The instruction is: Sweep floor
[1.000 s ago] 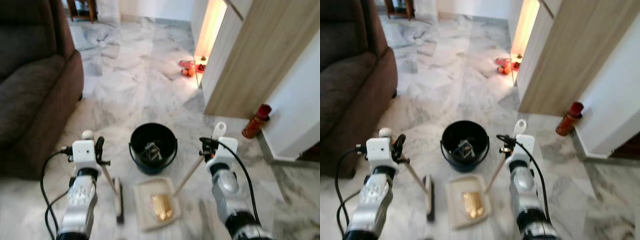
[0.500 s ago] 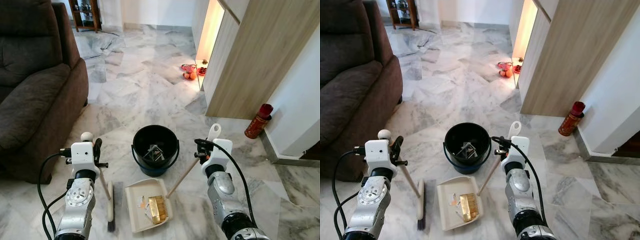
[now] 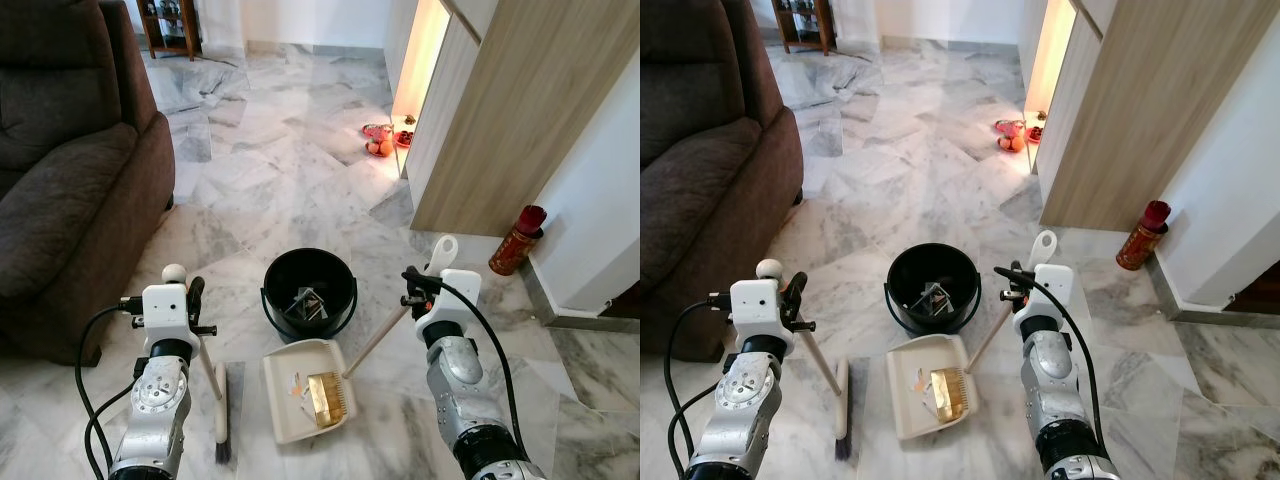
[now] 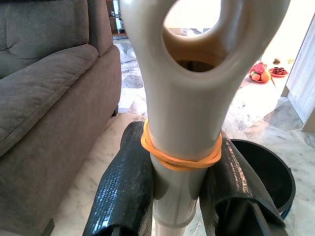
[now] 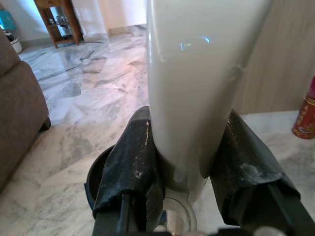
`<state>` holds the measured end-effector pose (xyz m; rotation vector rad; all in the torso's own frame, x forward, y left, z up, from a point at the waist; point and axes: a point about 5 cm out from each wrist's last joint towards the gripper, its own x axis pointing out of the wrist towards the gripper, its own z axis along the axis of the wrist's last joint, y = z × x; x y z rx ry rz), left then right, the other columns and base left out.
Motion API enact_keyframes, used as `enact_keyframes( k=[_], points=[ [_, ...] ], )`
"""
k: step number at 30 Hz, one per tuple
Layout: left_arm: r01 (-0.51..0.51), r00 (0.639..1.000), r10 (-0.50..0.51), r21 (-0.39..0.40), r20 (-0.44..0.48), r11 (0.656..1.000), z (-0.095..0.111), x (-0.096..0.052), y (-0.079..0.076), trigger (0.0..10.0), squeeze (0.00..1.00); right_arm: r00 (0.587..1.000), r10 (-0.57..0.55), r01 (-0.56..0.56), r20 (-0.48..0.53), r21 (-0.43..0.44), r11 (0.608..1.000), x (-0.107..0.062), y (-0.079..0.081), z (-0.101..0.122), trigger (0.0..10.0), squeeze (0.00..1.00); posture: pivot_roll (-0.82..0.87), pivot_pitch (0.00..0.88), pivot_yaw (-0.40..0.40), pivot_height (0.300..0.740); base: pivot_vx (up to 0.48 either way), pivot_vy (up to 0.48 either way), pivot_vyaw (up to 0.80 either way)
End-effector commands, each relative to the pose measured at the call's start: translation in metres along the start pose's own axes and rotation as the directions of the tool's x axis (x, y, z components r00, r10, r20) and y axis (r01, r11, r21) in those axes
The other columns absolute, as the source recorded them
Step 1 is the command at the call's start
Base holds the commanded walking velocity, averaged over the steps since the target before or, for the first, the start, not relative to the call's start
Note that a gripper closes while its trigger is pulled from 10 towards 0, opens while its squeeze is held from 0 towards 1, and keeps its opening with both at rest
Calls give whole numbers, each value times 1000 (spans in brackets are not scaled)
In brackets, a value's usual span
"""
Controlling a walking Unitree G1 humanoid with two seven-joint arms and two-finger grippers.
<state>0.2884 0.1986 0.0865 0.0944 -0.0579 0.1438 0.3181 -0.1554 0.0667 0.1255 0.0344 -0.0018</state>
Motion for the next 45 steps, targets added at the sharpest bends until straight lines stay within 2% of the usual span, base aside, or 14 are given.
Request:
enact_keyframes(
  k=[1,7,13,18,21,26,37,45],
  points=[
    [9,1000,-10,10,25,1000,5,2,1,10000,0,998,4,-4,65,2,1000,1,-2,14,10000,0,73,69,-44,740,0,0,0],
    [12,1000,-12,12,24,1000,6,3,1,10000,0,997,-4,6,79,-27,1000,-11,-11,23,10000,0,71,70,-40,740,0,0,0],
    [16,1000,-16,13,25,1000,6,3,1,10000,0,997,6,-1,78,-52,999,-20,-10,33,10000,0,73,71,-38,740,0,0,0],
    [16,1000,-16,14,23,1000,6,4,2,10000,0,996,48,-42,71,-86,995,-24,-5,45,10000,0,68,73,-34,740,0,0,0],
    [22,1000,-22,13,22,1000,5,3,1,10000,0,996,85,-82,32,-93,992,-32,1,48,10000,0,65,74,-33,740,0,0,0],
    [23,1000,-23,12,21,1000,5,3,1,10000,0,992,119,-114,37,-101,988,-43,9,60,10000,0,65,74,-31,740,0,0,0],
    [32,999,-32,10,20,999,5,4,0,10000,0,995,70,-64,69,-92,994,-63,10,89,10000,0,59,71,-27,740,0,0,0],
    [35,999,-35,12,18,999,4,5,0,10000,0,992,92,-83,84,-104,991,-76,19,109,10000,0,52,65,-23,740,0,0,0]
  ],
)
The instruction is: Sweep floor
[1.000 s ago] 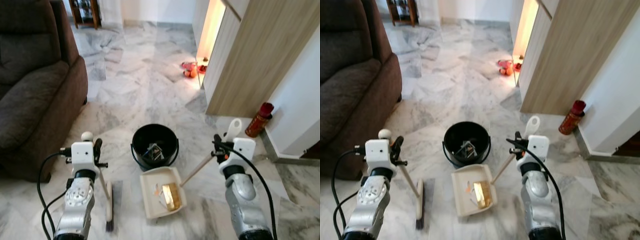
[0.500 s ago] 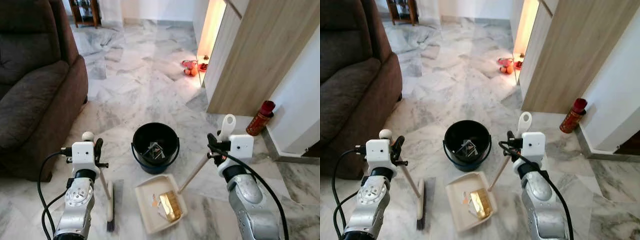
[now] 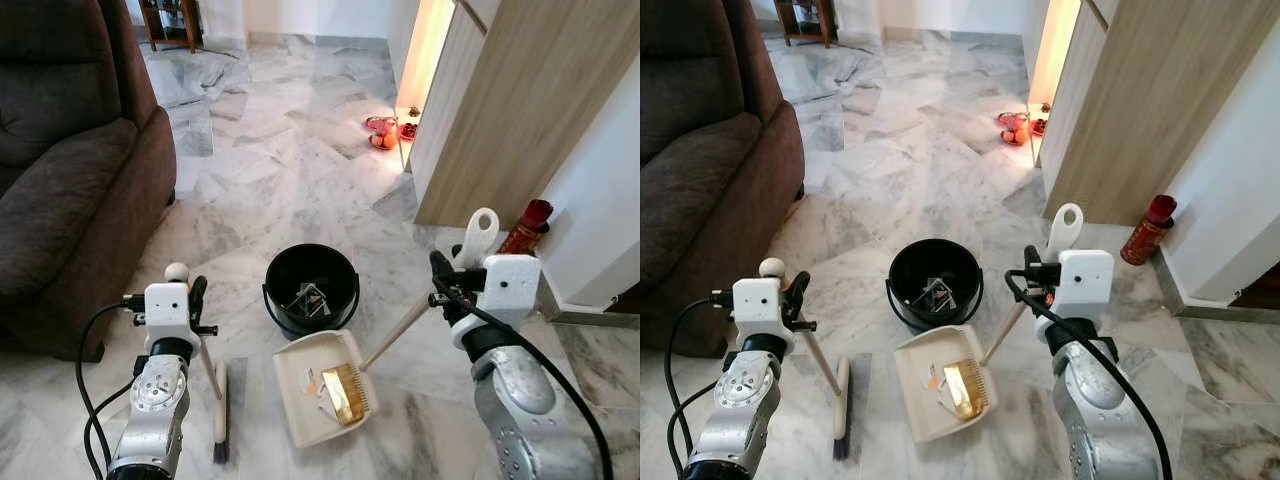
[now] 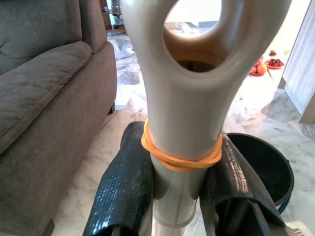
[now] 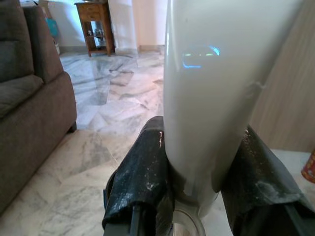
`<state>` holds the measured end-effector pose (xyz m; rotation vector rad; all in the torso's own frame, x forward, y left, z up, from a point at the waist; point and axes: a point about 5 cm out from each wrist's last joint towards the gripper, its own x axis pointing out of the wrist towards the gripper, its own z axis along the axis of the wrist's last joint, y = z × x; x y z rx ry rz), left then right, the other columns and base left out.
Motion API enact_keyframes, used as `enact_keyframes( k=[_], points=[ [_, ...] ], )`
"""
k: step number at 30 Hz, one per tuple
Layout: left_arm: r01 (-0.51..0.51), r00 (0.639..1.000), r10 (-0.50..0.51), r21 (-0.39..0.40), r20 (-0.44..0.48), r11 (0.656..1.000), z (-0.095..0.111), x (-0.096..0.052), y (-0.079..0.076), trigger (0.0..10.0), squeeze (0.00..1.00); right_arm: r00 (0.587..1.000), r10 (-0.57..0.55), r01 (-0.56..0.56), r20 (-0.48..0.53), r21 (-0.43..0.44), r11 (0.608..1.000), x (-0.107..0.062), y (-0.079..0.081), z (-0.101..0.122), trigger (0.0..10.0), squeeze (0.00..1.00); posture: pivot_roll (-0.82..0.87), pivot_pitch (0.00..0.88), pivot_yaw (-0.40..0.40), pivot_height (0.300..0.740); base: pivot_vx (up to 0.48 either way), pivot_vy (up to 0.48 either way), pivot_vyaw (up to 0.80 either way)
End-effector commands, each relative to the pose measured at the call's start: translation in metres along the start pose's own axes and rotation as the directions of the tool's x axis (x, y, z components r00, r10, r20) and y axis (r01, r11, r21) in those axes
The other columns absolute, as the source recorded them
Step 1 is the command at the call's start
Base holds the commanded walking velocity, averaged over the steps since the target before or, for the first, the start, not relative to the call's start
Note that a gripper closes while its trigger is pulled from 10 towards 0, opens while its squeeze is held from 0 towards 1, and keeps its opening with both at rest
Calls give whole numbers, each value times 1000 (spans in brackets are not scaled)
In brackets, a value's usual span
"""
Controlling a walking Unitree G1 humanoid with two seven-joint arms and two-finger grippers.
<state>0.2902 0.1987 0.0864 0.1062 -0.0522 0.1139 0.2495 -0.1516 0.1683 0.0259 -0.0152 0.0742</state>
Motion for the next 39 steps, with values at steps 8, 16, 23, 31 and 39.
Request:
enact_keyframes(
  k=[8,16,23,31,39],
  points=[
    [8,1000,-8,-1,21,1000,4,5,1,10000,0,995,-3,4,98,-13,1000,-8,3,42,10000,0,43,56,-21,740,0,0,0],
    [9,1000,-9,-3,20,1000,3,6,0,10000,0,978,-15,8,206,35,999,-4,8,67,10000,0,43,44,-24,740,0,0,0],
    [10,1000,-10,-7,21,1000,3,6,0,10000,0,971,-11,-1,237,49,999,-5,11,81,10000,0,41,43,-25,740,0,0,0],
    [7,1000,-7,-13,25,1000,3,7,-1,10000,0,930,-40,7,365,92,996,-1,9,102,10000,0,37,53,-31,740,0,0,0],
    [10,1000,-10,-12,30,1000,4,8,-1,10000,0,930,-80,35,360,130,991,17,17,90,10000,0,48,47,-17,740,0,0,0]
  ],
)
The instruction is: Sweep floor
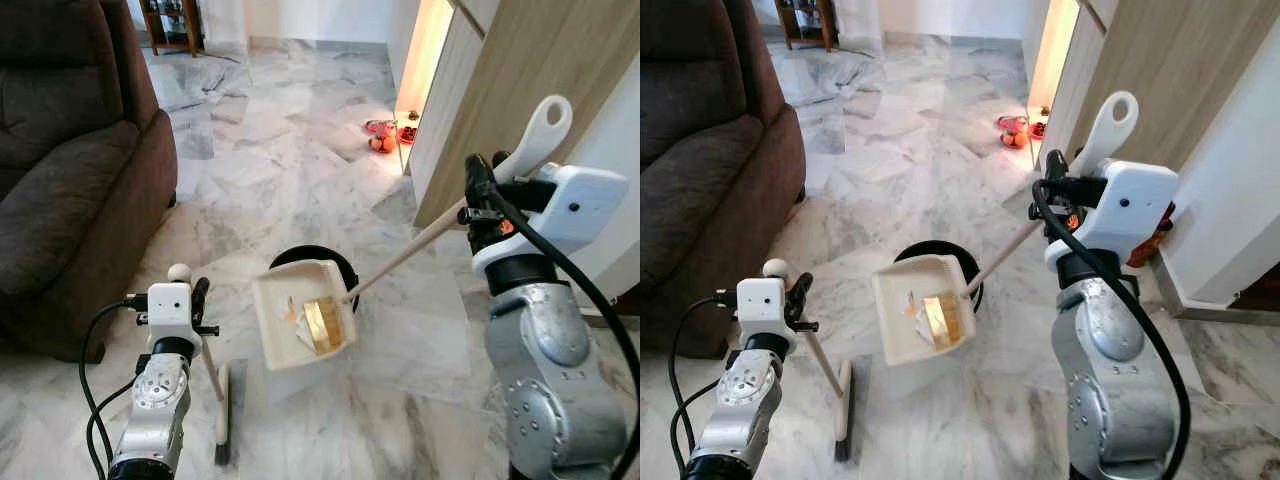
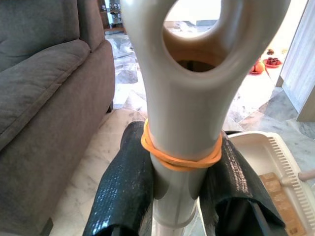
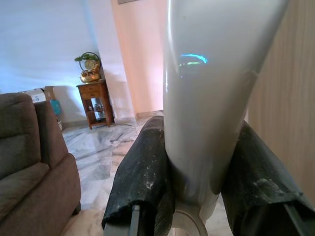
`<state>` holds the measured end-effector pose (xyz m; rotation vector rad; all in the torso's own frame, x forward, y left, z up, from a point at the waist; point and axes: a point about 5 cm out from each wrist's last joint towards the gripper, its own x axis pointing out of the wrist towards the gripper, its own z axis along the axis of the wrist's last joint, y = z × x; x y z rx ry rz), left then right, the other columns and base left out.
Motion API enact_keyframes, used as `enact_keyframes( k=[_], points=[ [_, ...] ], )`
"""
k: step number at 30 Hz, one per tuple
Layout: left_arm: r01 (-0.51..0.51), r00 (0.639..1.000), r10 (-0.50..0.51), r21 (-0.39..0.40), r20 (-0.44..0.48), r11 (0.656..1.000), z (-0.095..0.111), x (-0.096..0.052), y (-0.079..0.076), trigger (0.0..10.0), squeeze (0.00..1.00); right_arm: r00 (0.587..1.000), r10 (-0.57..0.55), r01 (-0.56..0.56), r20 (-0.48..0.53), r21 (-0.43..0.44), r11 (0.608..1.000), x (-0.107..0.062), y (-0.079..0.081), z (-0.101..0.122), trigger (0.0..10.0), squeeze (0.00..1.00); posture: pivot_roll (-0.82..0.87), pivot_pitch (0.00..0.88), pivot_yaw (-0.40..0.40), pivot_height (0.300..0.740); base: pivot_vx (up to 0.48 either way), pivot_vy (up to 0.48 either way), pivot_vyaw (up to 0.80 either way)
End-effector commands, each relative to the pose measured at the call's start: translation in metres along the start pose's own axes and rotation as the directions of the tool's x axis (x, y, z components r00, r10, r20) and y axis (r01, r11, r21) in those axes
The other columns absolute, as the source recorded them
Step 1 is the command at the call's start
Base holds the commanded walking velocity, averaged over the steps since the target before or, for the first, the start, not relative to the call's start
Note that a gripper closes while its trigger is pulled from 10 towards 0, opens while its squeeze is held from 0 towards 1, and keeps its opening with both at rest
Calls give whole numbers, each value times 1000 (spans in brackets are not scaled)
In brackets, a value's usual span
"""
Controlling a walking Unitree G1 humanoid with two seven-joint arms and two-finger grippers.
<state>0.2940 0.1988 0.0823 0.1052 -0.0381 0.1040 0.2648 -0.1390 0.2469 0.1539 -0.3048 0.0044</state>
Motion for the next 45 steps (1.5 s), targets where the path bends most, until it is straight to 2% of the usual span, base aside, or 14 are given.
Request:
enact_keyframes(
  k=[1,12,33,45],
  points=[
    [-1,999,1,-11,43,1000,9,4,0,10000,0,997,6,-7,79,15,1000,4,5,10,10000,0,48,47,-16,740,0,0,0],
    [-13,999,13,0,49,1000,9,3,4,10000,0,994,-30,27,101,29,999,18,4,-4,10000,0,62,54,-18,740,0,0,0],
    [-39,997,38,12,64,999,10,0,6,10000,0,986,-36,29,165,46,999,26,6,-2,10000,0,66,44,-25,740,0,0,0],
    [-48,997,47,13,69,999,10,-1,6,10000,0,984,-30,21,176,51,998,27,8,-2,10000,0,66,27,-29,740,267,0,0]
  ],
)
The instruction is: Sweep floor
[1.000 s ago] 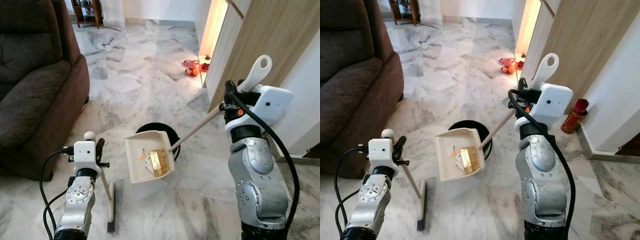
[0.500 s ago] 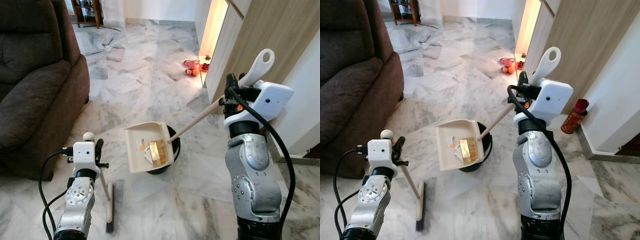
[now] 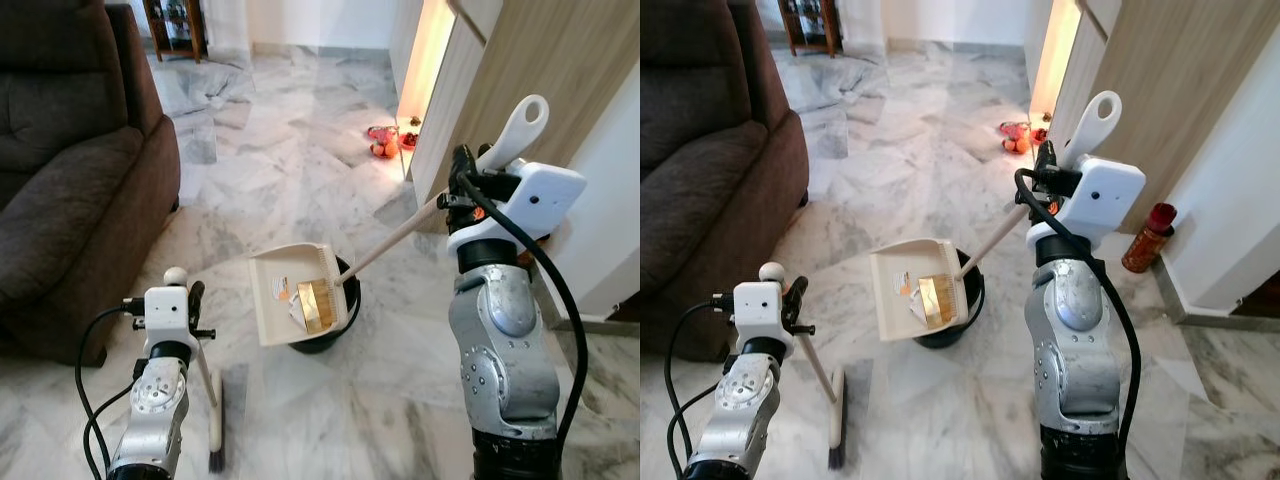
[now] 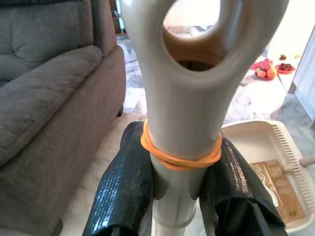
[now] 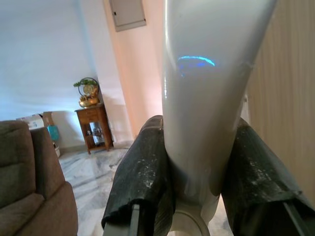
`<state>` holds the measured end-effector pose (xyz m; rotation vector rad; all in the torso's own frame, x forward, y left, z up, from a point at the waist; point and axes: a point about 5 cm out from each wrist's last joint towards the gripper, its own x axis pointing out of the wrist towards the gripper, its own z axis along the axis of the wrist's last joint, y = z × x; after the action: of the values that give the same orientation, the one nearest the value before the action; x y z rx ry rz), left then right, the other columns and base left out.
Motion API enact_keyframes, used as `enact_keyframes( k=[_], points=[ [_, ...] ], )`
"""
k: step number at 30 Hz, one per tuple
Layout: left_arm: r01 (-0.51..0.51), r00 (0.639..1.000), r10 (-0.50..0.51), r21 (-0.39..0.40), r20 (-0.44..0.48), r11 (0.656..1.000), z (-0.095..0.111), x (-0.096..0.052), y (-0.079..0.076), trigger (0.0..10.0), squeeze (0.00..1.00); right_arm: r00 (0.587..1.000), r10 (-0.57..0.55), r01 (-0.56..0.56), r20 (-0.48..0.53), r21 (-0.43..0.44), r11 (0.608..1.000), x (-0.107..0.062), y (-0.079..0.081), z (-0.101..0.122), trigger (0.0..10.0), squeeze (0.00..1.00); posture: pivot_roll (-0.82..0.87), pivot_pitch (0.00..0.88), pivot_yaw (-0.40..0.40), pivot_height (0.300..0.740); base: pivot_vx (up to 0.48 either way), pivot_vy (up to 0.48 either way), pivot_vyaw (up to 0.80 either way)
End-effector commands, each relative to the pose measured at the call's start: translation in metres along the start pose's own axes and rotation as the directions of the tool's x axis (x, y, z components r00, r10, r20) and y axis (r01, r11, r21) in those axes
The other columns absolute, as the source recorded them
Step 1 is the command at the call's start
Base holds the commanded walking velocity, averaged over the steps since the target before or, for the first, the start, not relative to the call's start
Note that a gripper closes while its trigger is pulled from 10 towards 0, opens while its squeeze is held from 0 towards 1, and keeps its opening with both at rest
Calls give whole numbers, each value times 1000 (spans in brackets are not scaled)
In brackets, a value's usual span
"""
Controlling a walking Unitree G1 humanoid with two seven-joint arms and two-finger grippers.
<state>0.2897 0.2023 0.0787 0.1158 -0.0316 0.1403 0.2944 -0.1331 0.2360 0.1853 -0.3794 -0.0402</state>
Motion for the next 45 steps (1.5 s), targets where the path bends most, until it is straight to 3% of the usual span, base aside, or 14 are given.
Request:
enact_keyframes(
  k=[1,22,27,45],
  points=[
    [-13,997,13,2,76,1000,14,3,2,10000,0,995,18,-21,98,26,999,3,5,17,10000,0,66,27,-29,740,296,0,0],
    [-26,996,26,3,83,1000,15,3,4,10000,0,989,6,-16,150,64,998,5,6,27,10000,0,72,43,-33,740,267,0,0],
    [-30,996,30,2,83,1000,15,3,5,10000,0,989,2,-12,149,63,998,5,6,26,10000,0,72,46,-34,740,320,0,-623],
    [-21,997,21,-8,74,1000,13,2,2,10000,0,990,-10,2,138,55,998,6,5,24,10000,0,69,55,-39,740,230,0,0]
  ],
)
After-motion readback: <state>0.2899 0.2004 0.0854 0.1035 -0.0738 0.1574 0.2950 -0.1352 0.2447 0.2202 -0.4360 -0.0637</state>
